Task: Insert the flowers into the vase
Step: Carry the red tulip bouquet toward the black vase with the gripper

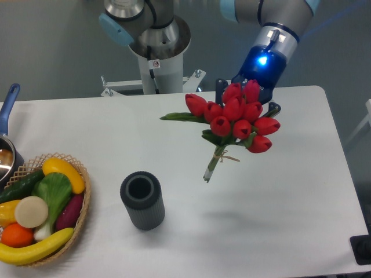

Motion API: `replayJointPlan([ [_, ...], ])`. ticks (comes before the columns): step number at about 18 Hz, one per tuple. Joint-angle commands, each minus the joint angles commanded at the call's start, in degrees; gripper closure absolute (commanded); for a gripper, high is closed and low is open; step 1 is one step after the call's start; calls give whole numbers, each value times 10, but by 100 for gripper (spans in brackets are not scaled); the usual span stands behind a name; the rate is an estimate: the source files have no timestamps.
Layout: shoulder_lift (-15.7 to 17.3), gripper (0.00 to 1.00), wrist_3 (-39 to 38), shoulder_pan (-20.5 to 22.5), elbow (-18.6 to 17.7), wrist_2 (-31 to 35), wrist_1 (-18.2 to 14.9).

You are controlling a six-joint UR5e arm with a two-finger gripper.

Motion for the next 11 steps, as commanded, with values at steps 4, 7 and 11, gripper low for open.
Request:
replayJointPlan([
  [4,3,62,-33,-14,19,-9,0],
  [7,3,62,-37,-30,23,-10,0],
  [11,5,62,-53,-46,24,-11,0],
])
